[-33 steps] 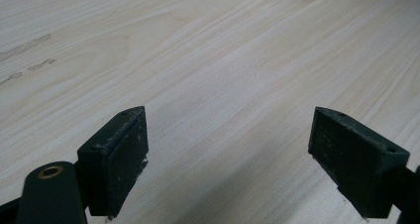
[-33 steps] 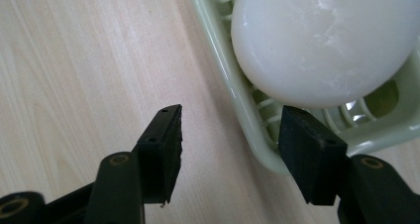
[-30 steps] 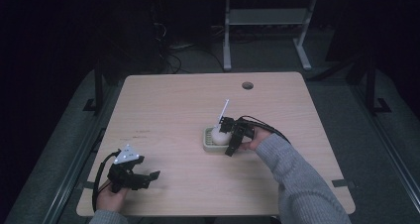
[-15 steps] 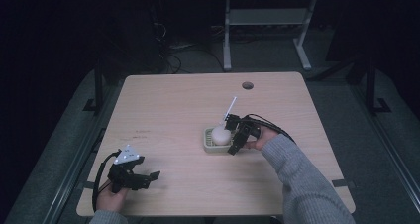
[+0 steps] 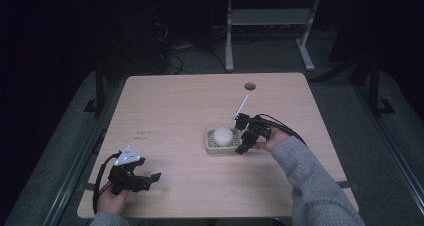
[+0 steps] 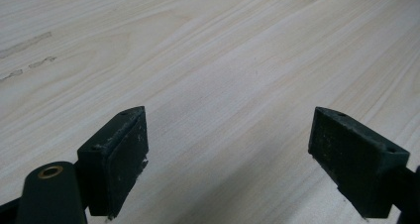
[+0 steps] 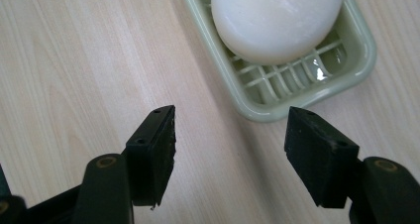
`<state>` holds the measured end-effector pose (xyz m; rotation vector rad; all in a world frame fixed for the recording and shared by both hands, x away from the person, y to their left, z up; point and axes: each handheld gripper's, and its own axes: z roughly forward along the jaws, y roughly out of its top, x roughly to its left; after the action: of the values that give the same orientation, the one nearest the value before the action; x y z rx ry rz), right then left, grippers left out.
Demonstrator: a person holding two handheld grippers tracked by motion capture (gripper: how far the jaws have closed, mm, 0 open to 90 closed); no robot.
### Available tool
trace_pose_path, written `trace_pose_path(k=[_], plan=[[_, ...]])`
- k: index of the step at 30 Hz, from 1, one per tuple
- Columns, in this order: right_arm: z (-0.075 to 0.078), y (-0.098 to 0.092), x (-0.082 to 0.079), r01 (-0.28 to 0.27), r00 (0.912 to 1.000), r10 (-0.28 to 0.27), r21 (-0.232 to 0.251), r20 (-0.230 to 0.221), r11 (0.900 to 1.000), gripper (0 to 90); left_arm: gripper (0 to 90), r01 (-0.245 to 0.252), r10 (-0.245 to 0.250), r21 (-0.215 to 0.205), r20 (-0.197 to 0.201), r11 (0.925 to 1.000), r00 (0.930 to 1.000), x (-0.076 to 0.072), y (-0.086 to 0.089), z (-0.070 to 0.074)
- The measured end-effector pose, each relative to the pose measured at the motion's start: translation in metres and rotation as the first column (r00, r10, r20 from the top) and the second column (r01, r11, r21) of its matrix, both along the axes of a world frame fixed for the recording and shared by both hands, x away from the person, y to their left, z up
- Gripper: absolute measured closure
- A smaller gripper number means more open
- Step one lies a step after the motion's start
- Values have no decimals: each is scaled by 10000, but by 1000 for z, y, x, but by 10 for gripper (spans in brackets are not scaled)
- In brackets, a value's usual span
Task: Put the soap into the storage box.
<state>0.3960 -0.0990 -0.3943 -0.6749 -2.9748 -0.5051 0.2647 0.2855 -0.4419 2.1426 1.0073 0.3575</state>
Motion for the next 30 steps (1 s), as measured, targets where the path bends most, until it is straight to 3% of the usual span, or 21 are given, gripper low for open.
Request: trace_pose_path(k=[30], plan=[[2, -39, -8, 751, 9971, -753, 147, 130, 9971, 352, 153, -52, 52, 29, -10, 10000, 10000, -1, 1, 0]])
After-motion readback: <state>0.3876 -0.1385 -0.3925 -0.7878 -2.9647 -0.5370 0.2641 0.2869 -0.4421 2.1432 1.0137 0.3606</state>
